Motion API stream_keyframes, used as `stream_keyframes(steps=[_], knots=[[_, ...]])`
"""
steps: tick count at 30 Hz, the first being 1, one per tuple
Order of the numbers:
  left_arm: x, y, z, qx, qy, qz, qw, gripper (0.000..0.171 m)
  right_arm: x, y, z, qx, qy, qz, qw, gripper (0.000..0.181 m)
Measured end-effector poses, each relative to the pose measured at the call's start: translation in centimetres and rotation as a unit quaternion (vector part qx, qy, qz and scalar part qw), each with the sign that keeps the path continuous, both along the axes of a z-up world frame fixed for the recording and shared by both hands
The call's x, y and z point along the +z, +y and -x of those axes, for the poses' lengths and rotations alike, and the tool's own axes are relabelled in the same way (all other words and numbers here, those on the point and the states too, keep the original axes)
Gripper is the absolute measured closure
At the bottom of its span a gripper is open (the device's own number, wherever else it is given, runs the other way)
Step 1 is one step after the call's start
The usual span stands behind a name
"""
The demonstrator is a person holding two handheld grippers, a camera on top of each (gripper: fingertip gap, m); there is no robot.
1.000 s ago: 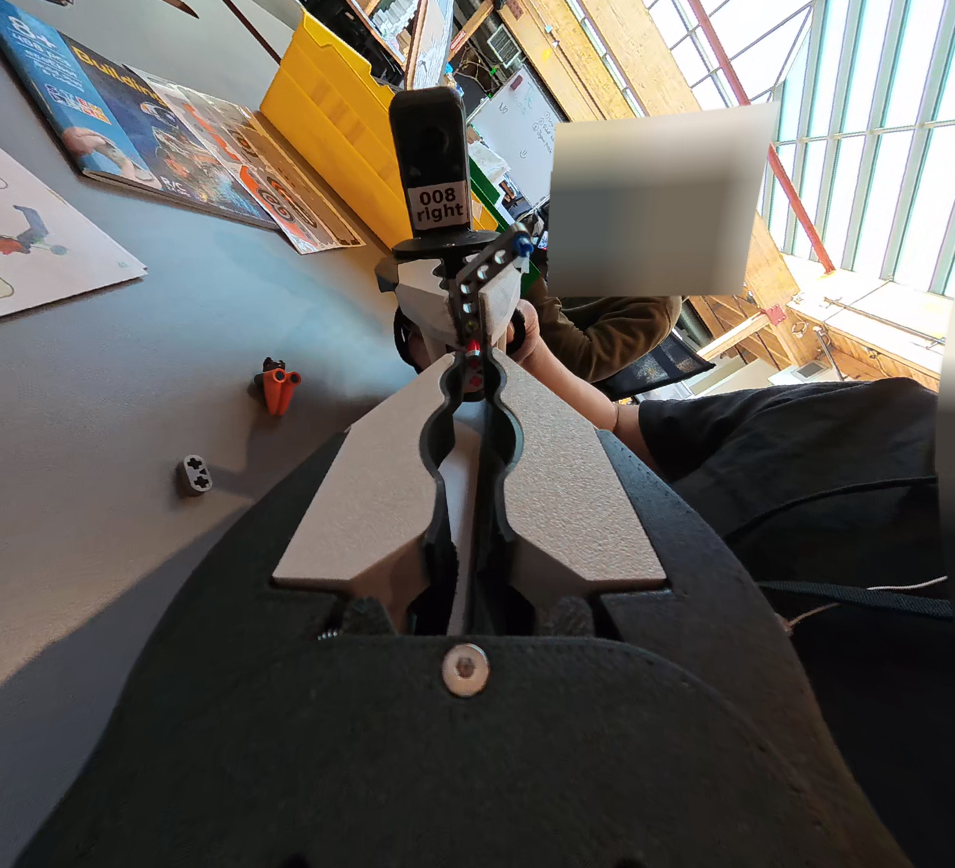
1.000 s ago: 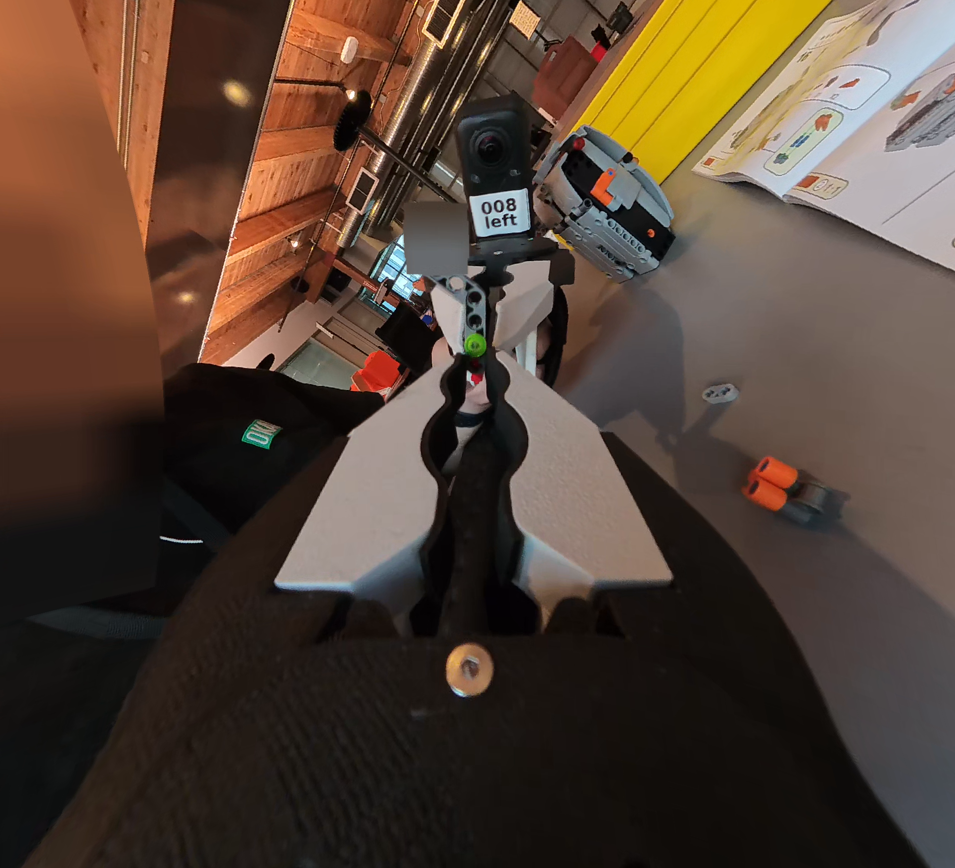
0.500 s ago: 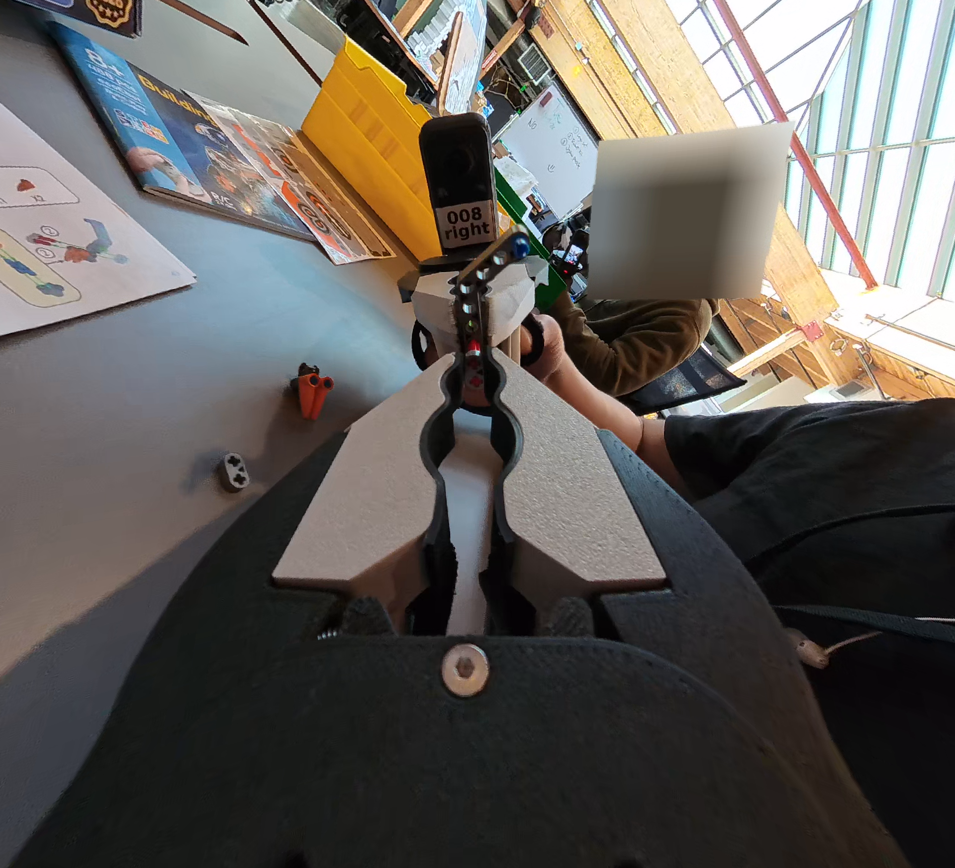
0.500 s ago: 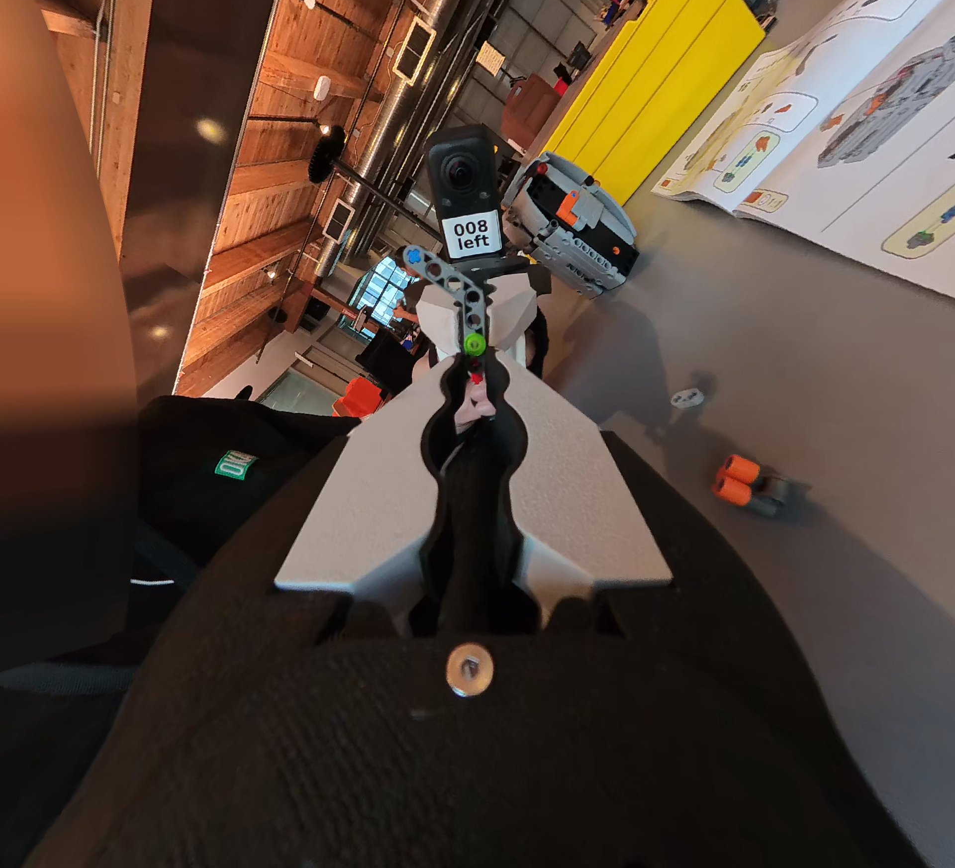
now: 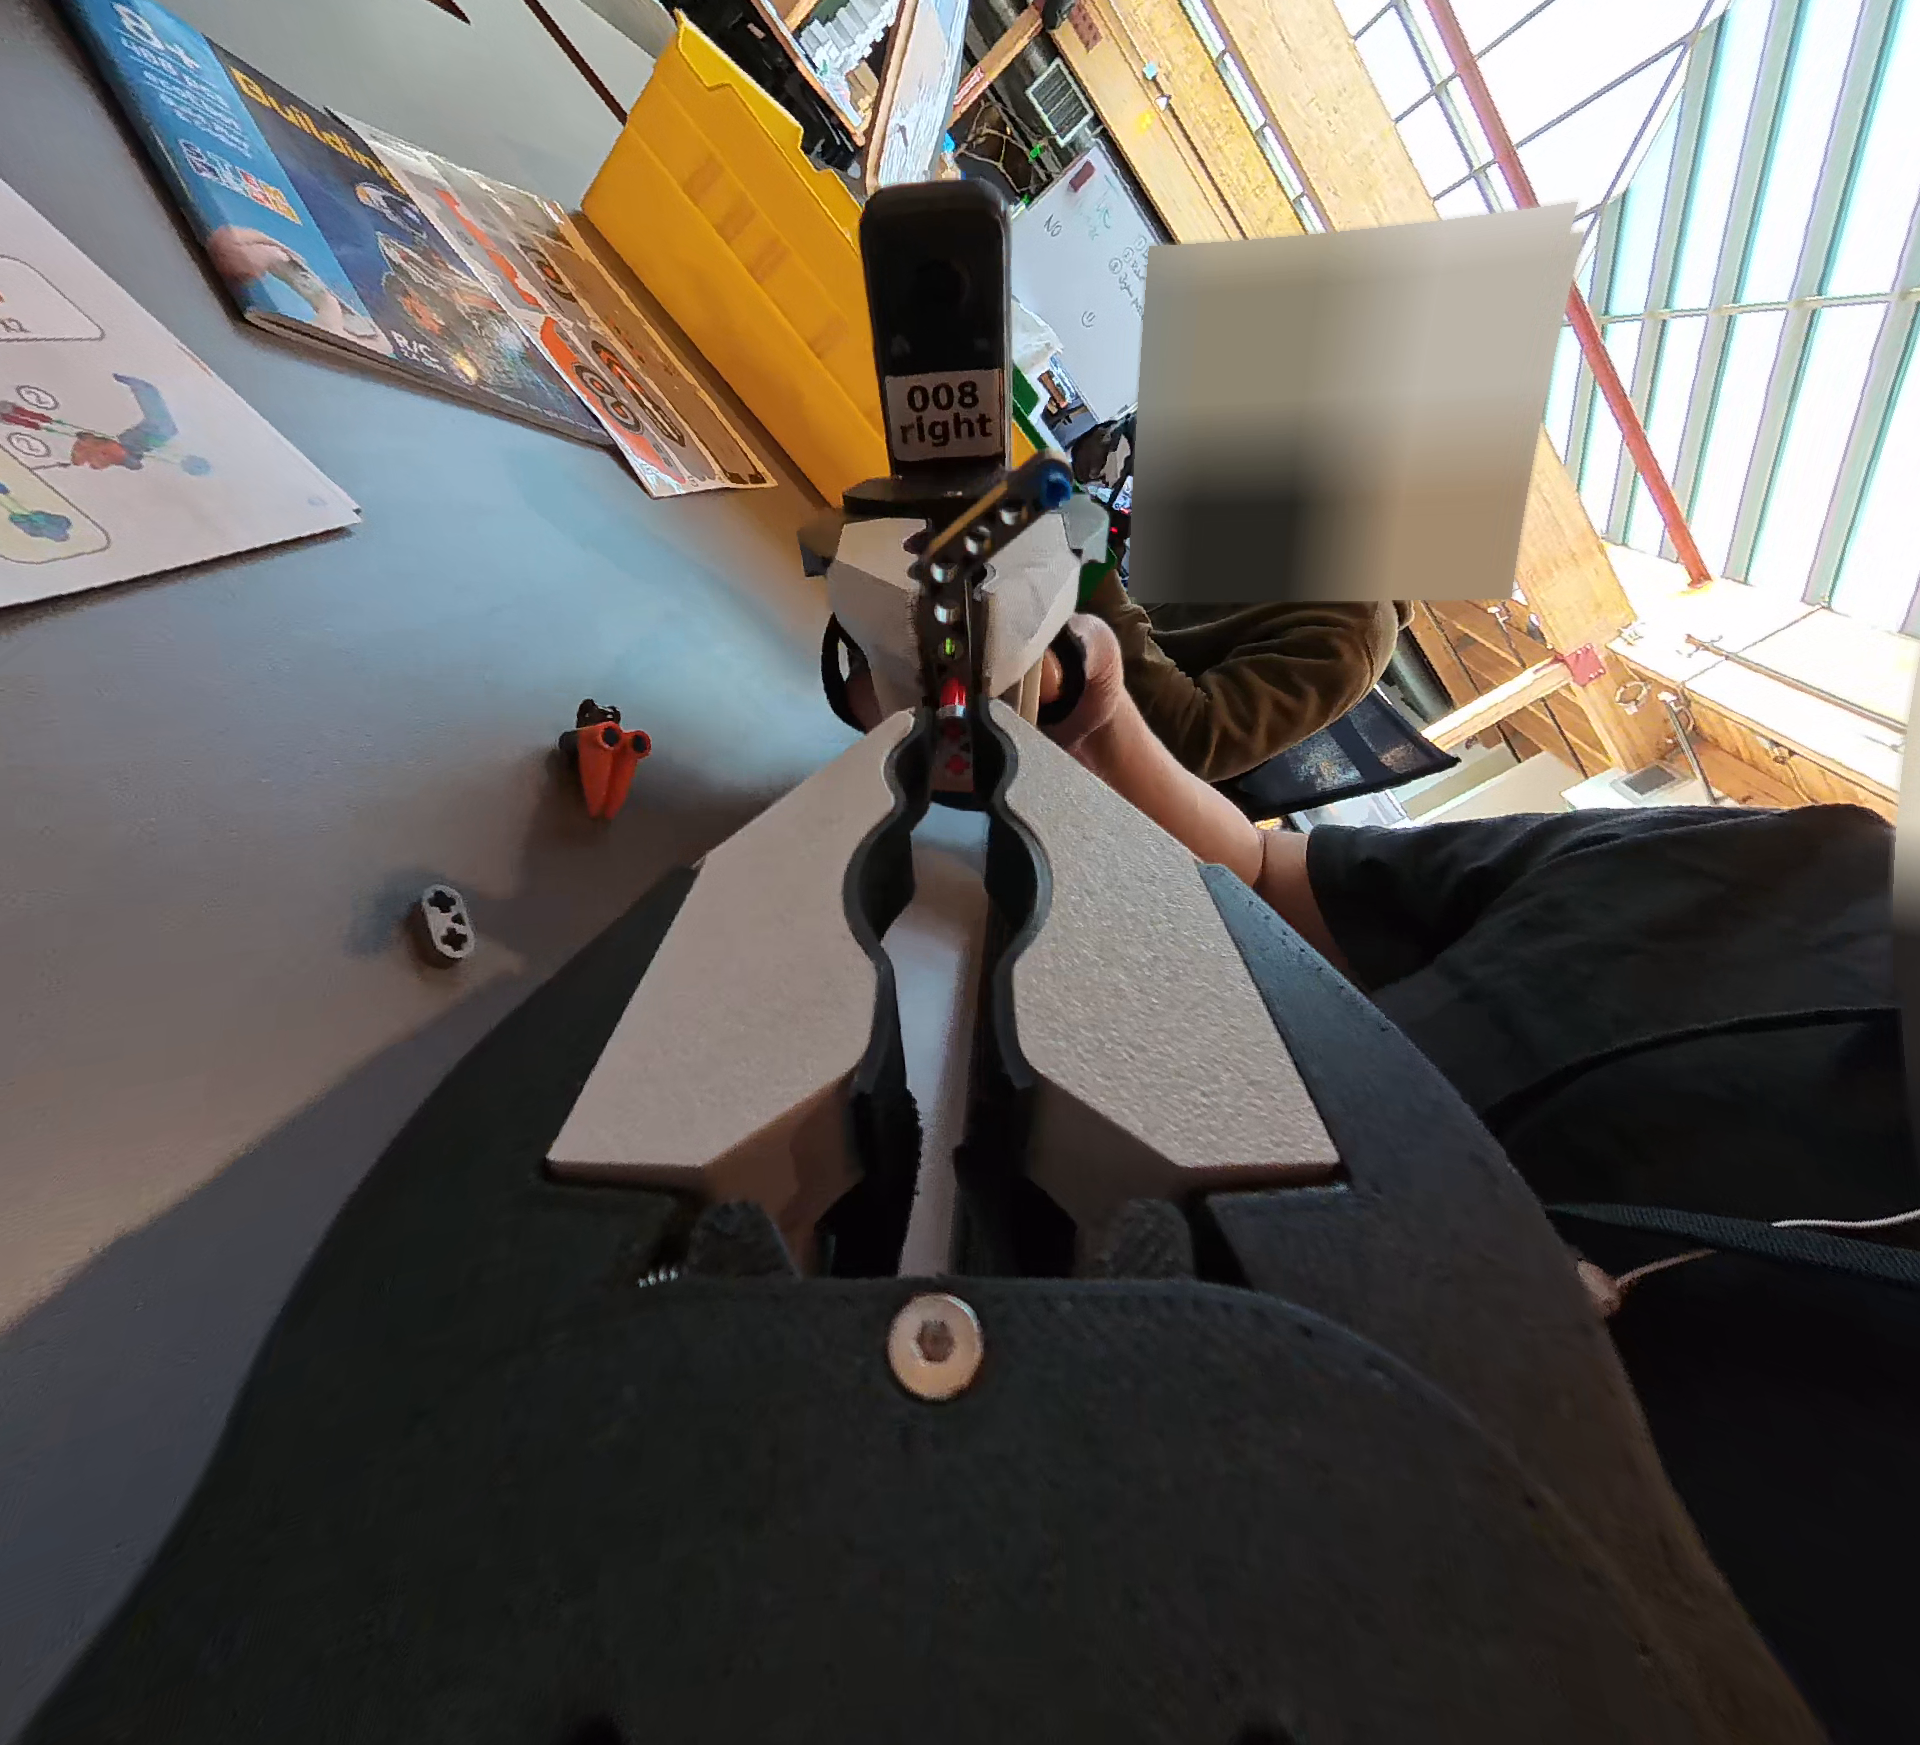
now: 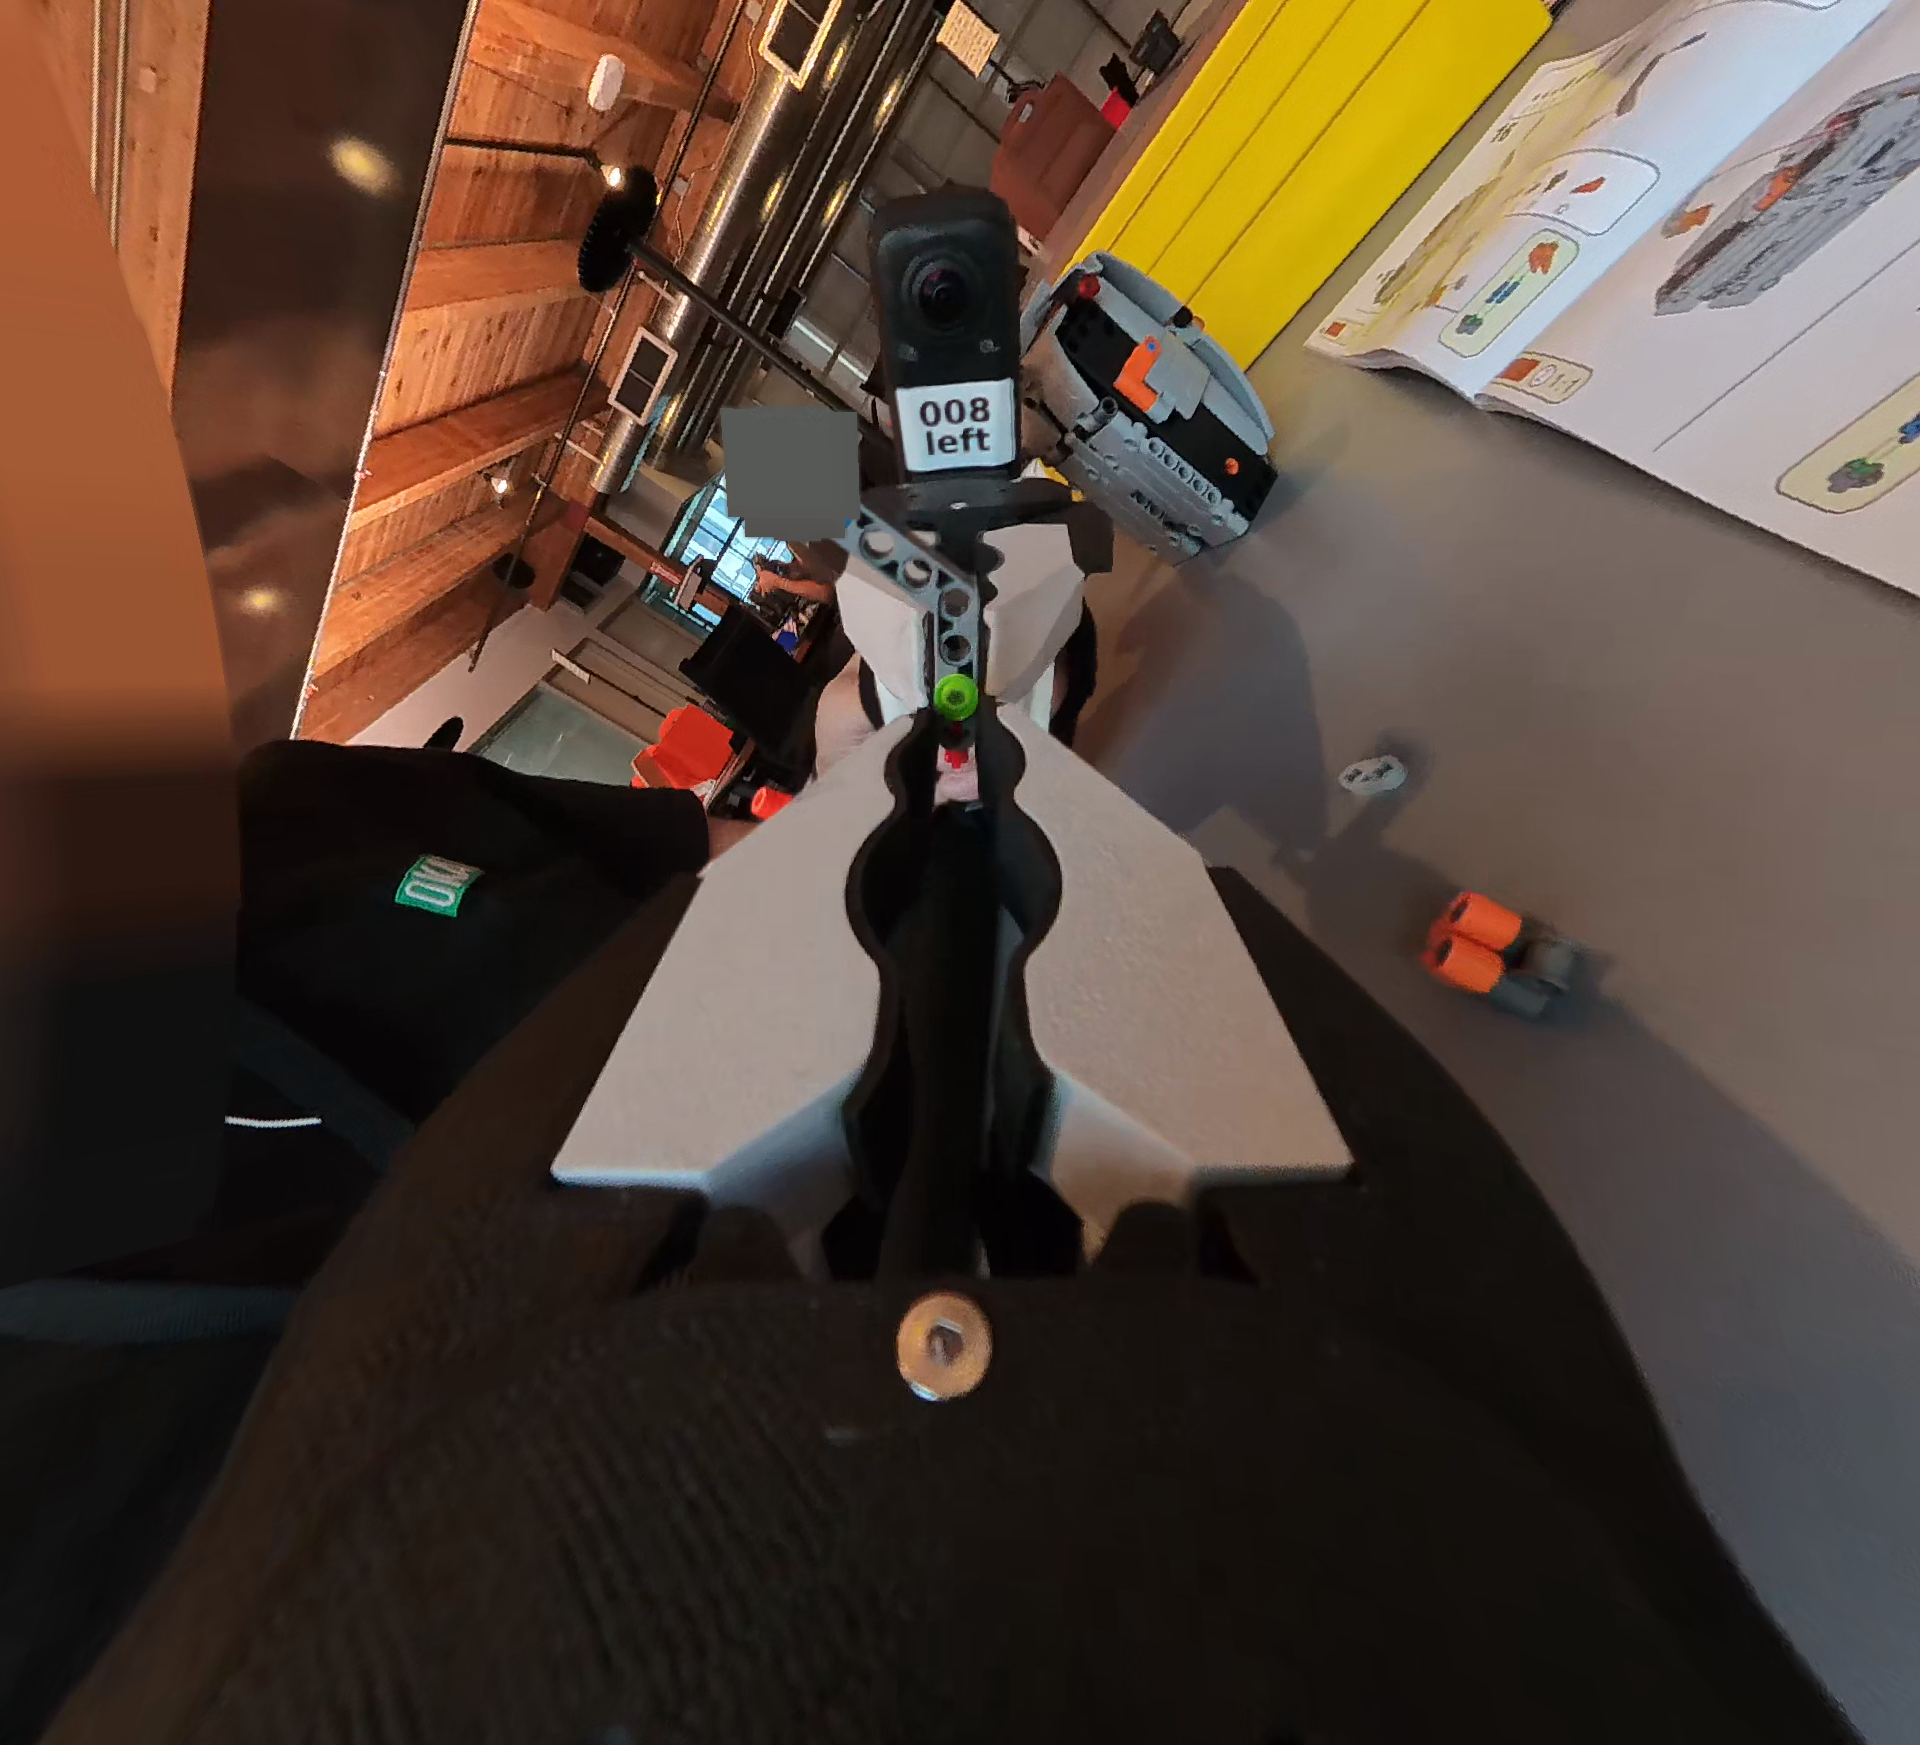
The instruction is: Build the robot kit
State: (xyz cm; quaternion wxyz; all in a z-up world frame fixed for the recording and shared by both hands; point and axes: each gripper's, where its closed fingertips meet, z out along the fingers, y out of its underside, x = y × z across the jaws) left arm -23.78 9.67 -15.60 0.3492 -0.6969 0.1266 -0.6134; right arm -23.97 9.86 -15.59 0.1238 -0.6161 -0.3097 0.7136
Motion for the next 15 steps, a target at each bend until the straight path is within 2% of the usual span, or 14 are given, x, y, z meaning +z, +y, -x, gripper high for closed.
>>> stream_keyframes(steps=[6,15], knots=[[-0.42,-0.73,-0.52,-0.030,0.020,0.001,0.999,0.167,-0.62,-1.00,-0.53,0.041,-0.025,-0.022,0.999,0.174],[-0.22,-0.24,-0.06,-0.008,0.017,-0.008,1.000,0.167,-0.31,-0.28,0.02,0.008,-0.005,0.017,1.000,0.174]])
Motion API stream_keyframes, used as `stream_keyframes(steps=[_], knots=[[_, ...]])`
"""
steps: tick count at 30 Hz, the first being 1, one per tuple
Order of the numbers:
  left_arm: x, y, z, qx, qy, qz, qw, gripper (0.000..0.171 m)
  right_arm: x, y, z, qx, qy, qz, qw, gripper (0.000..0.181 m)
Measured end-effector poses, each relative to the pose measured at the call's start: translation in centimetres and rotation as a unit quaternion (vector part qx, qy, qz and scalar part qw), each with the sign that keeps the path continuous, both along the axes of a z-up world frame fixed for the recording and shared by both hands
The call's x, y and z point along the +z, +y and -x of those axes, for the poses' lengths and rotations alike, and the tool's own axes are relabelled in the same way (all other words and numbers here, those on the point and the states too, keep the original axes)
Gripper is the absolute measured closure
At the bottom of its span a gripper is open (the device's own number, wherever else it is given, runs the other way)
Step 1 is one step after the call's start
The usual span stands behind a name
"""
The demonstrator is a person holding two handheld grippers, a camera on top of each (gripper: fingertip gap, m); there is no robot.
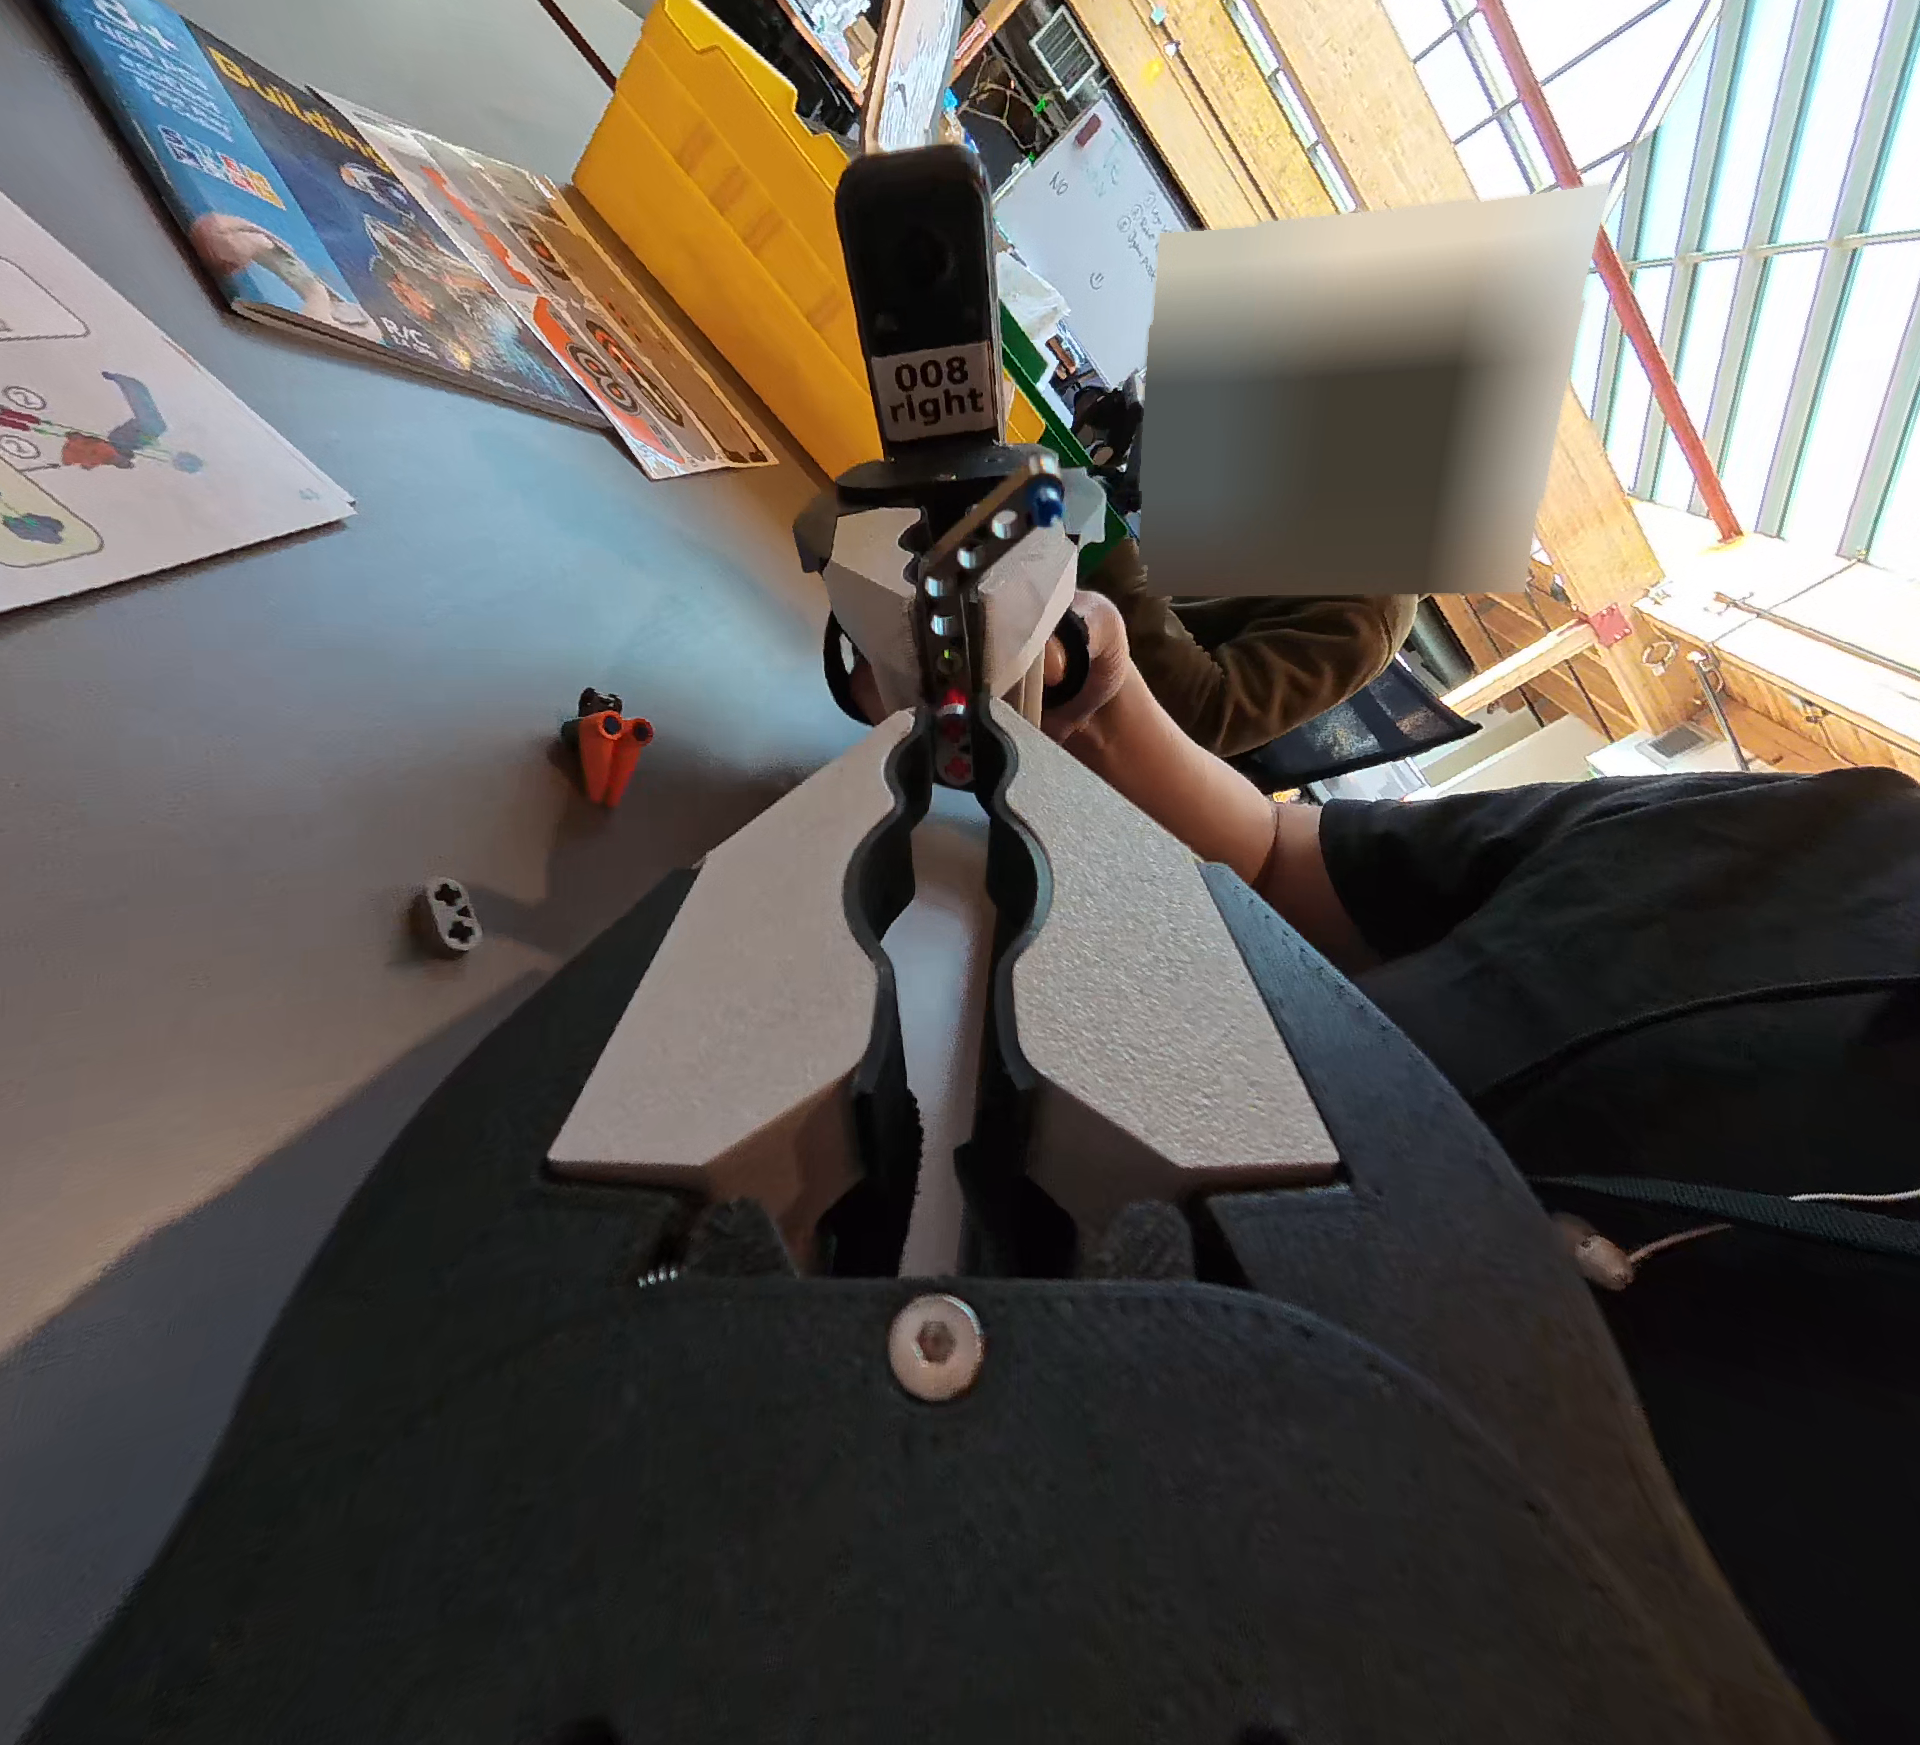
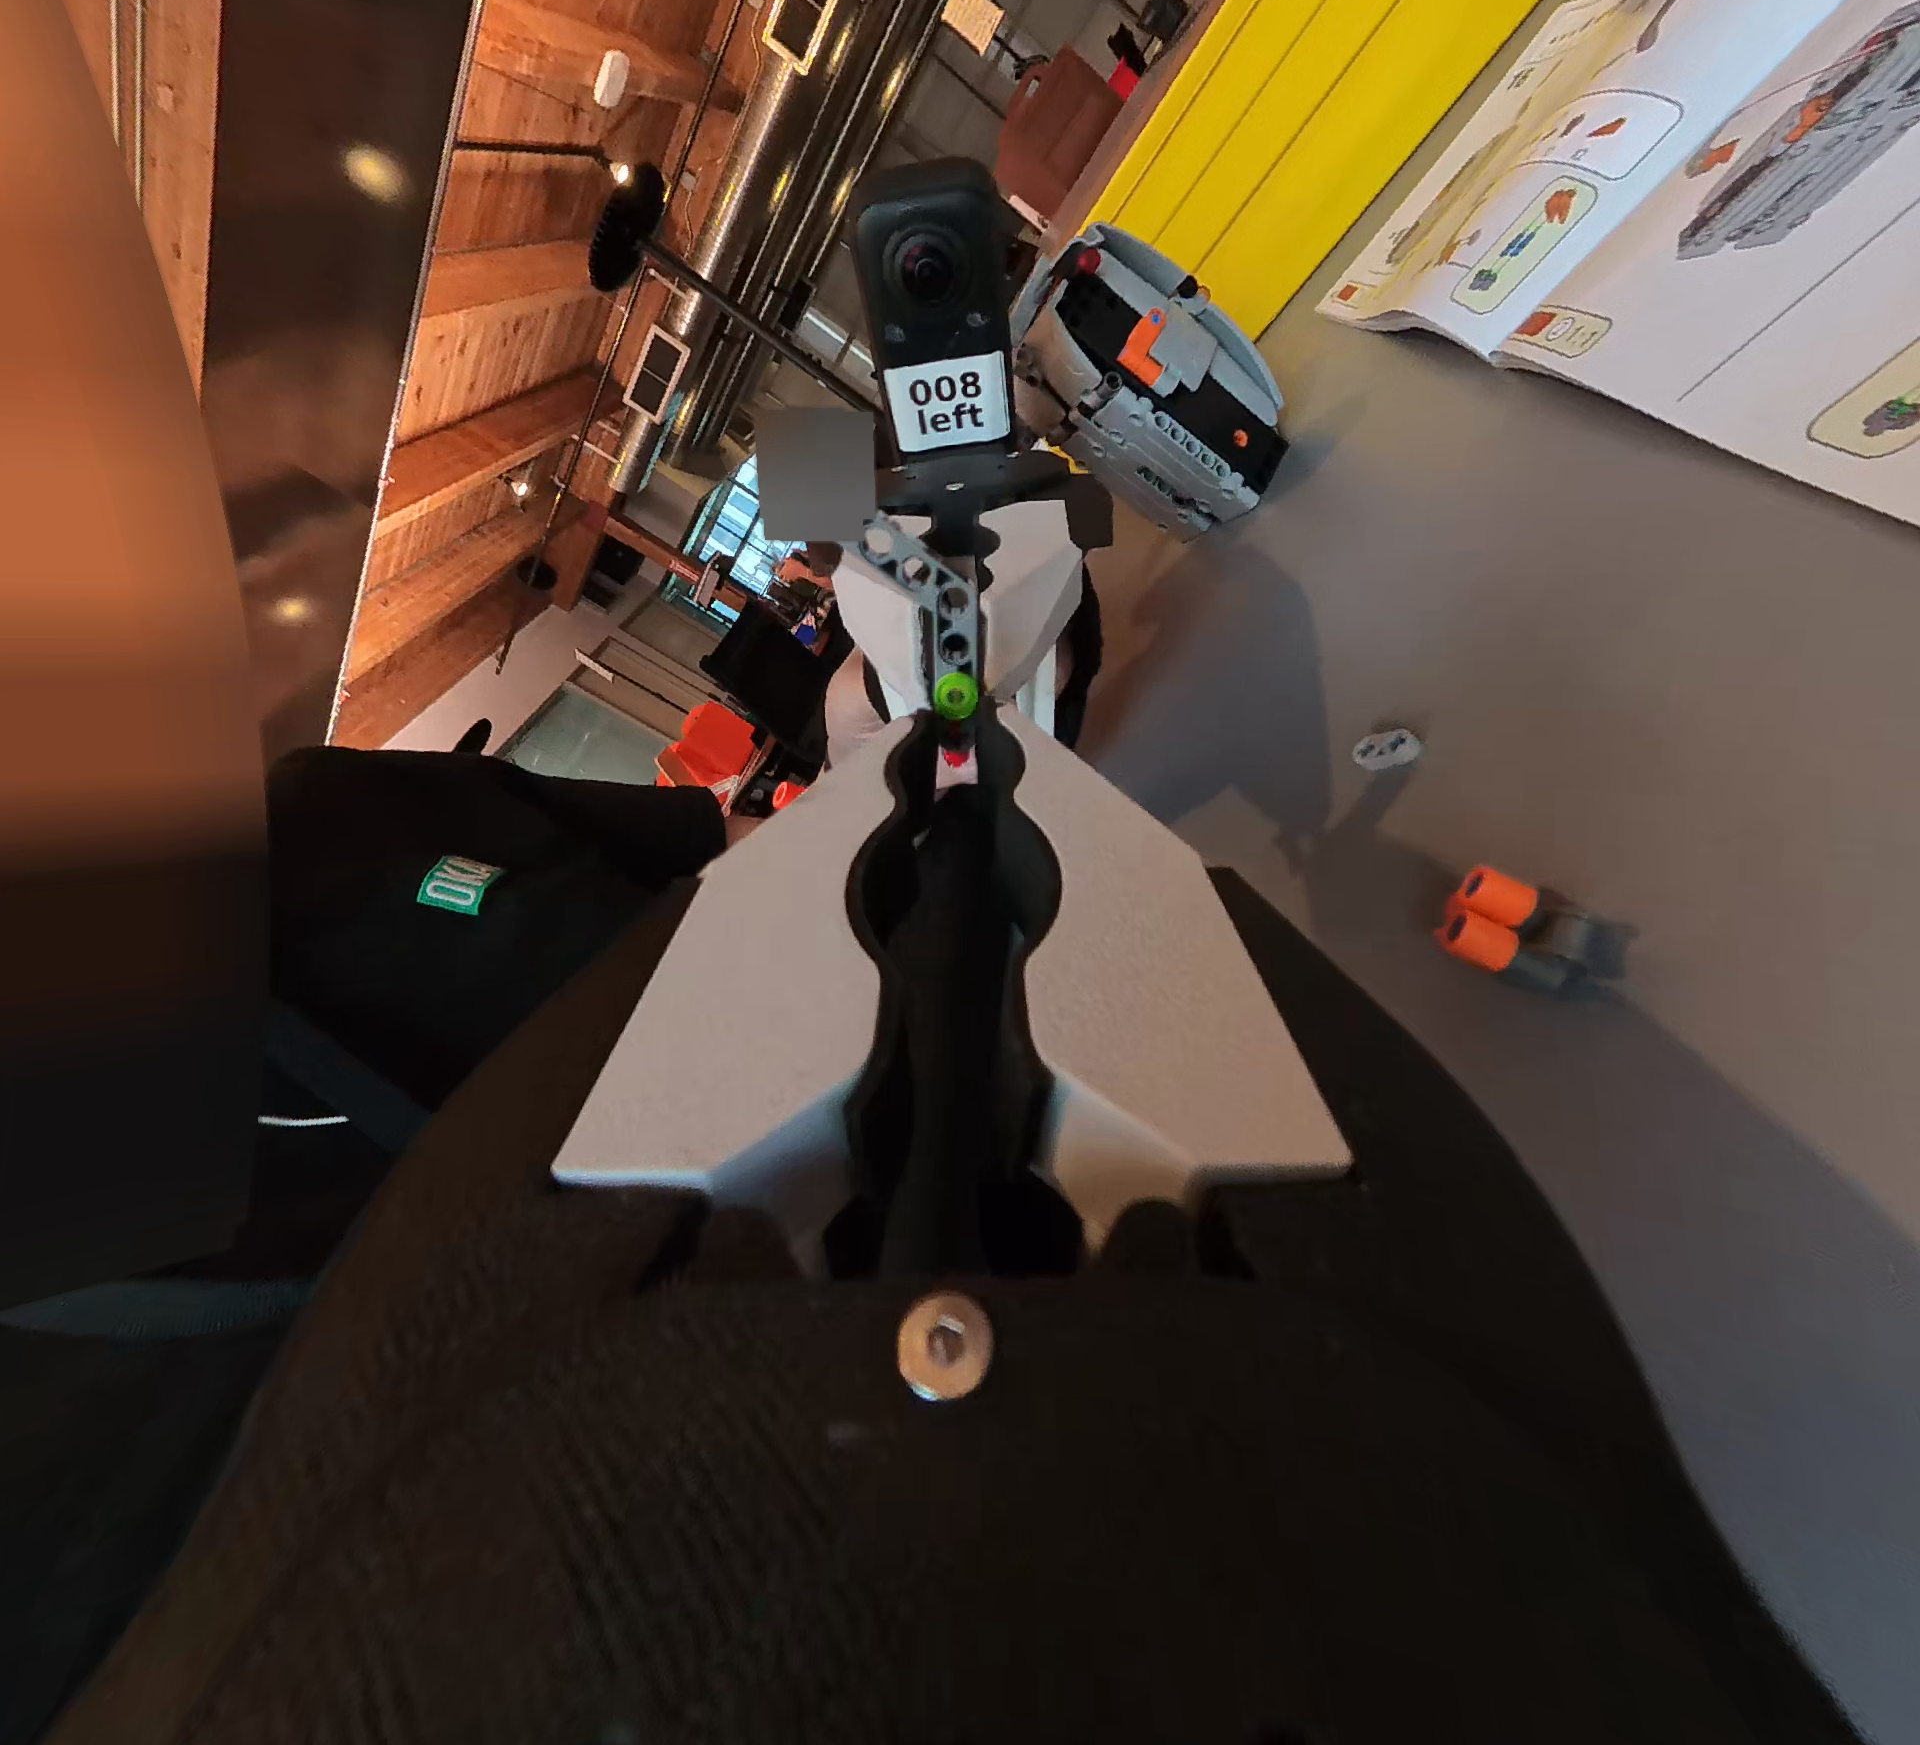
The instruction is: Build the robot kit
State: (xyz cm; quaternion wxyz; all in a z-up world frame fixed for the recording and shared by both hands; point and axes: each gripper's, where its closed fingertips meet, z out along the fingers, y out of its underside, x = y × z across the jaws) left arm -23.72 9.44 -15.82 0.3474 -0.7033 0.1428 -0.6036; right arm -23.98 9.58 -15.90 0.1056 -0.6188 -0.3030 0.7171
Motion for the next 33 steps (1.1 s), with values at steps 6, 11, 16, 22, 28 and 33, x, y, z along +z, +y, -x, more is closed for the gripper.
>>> stream_keyframes(steps=[6,11,16,22,28,33], knots=[[0.1,0.6,0.6,0.029,0.002,-0.007,1.000,0.167,0.1,0.7,0.6,-0.040,0.017,0.021,0.999,0.174],[-0.1,1.1,1.0,0.049,0.014,-0.011,0.999,0.166,-0.1,1.2,1.0,-0.079,0.014,0.007,0.997,0.174],[-0.3,1.0,0.4,0.044,0.017,-0.010,0.999,0.166,0.4,1.6,1.2,-0.108,0.035,0.022,0.993,0.175],[-0.5,0.8,-1.0,0.023,0.010,0.002,1.000,0.167,0.5,1.2,1.0,-0.082,0.023,0.010,0.996,0.174],[-0.6,0.5,-1.0,0.018,0.022,-0.006,1.000,0.168,0.4,1.0,0.9,-0.065,0.015,0.013,0.998,0.174],[-0.7,0.5,-0.7,0.013,0.018,0.003,1.000,0.168,0.3,0.9,0.8,-0.060,0.011,0.007,0.998,0.174]])
